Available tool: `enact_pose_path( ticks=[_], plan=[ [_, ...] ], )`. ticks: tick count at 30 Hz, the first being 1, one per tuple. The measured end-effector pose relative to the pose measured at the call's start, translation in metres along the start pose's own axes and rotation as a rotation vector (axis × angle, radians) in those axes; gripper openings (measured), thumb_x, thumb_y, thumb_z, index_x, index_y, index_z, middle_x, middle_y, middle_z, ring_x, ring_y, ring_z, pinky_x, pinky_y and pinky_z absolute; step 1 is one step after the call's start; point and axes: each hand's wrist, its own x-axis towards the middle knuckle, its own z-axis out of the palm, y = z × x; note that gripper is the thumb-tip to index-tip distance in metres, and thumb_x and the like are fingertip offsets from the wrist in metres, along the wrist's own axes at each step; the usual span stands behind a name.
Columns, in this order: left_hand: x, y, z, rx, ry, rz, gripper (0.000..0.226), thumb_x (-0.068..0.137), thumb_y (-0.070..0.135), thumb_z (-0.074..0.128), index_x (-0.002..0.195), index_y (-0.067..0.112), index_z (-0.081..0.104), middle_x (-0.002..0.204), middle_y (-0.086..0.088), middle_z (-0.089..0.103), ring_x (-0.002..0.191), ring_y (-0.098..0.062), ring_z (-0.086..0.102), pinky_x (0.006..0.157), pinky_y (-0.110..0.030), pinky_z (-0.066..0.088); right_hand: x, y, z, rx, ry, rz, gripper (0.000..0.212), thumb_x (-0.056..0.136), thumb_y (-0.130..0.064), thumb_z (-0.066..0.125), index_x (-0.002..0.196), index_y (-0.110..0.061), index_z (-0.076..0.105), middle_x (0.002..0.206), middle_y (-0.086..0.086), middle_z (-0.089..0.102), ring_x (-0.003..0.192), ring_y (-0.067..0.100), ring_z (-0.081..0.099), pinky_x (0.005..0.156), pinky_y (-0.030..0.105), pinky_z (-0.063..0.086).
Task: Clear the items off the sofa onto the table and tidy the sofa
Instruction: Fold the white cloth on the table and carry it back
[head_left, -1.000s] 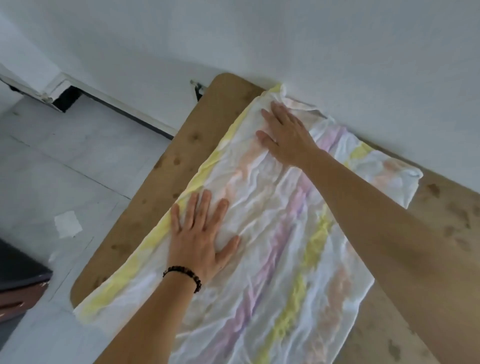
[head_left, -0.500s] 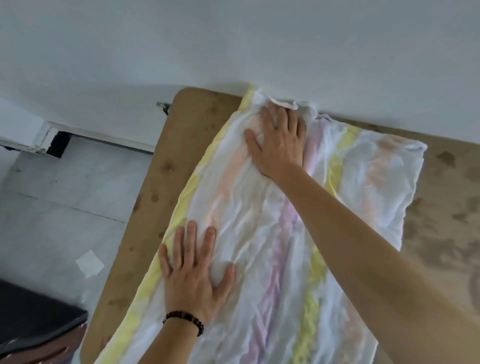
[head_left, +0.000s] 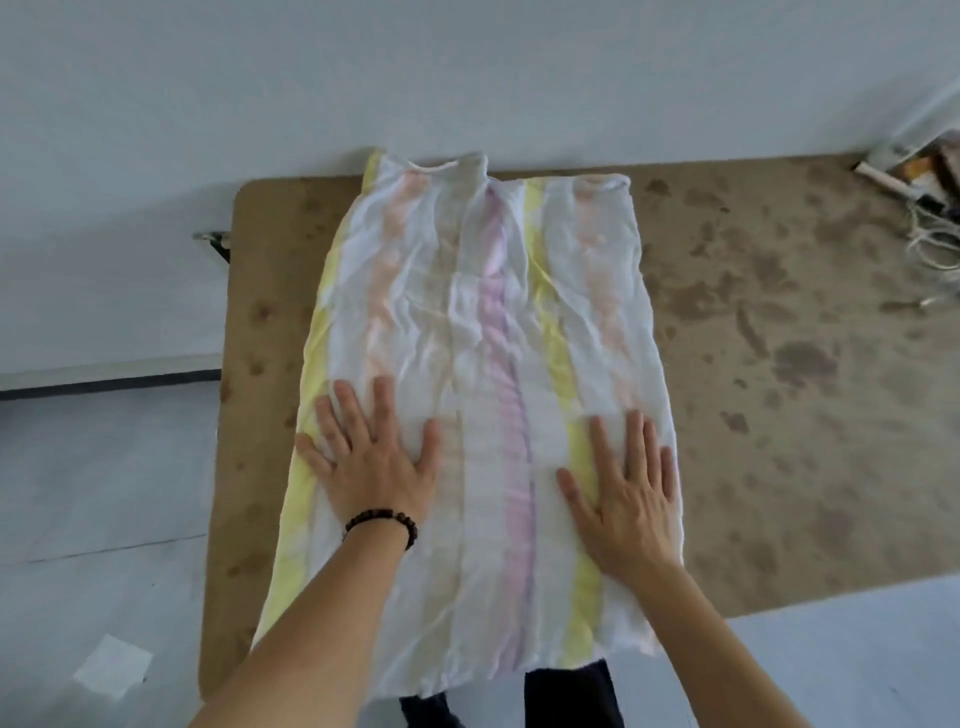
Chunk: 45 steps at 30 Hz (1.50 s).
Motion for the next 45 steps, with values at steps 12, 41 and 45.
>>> enact_pose_path(
  ticks=[12, 41, 45],
  plan=[
    [-0.025, -0.018, 0.005, -0.001, -0.124, 0.023, 0.085, 0.081, 0.079, -0.008, 0.152, 0.034, -0.017, 0.16, -0.013, -0.021, 0.146, -0.038, -0.018, 0.113, -0.066, -0.004, -0.008, -0.002, 0.0, 0.071, -0.003, 0.053, 0.079, 0.089, -0.079, 0.013, 0.156, -0.04, -0.002, 0.167, 0.002, -0.009, 0.153, 0.019, -0.013, 0.124, 0.043, -0.002],
    [0.234, 0.061, -0.055, -0.094, 0.157, 0.211, 0.08, 0.086, 0.078, 0.023, 0.152, 0.033, 0.023, 0.164, -0.004, 0.003, 0.15, -0.026, -0.001, 0.115, -0.063, 0.001, 0.283, 0.02, -0.065, 0.36, 0.31, -0.076, 0.07, 0.094, -0.063, 0.038, 0.151, -0.021, 0.035, 0.164, 0.007, 0.019, 0.152, 0.025, 0.013, 0.123, 0.044, 0.012],
    [0.144, 0.044, -0.053, -0.257, 0.333, 0.322, 0.061, 0.096, 0.06, 0.033, 0.146, 0.025, 0.039, 0.161, -0.007, 0.019, 0.149, -0.026, 0.013, 0.112, -0.065, 0.02, 0.192, 0.018, -0.06, 0.328, 0.298, -0.176, 0.058, 0.102, -0.05, 0.035, 0.152, -0.02, 0.035, 0.164, 0.01, 0.02, 0.152, 0.03, 0.012, 0.123, 0.05, 0.009]
  ],
)
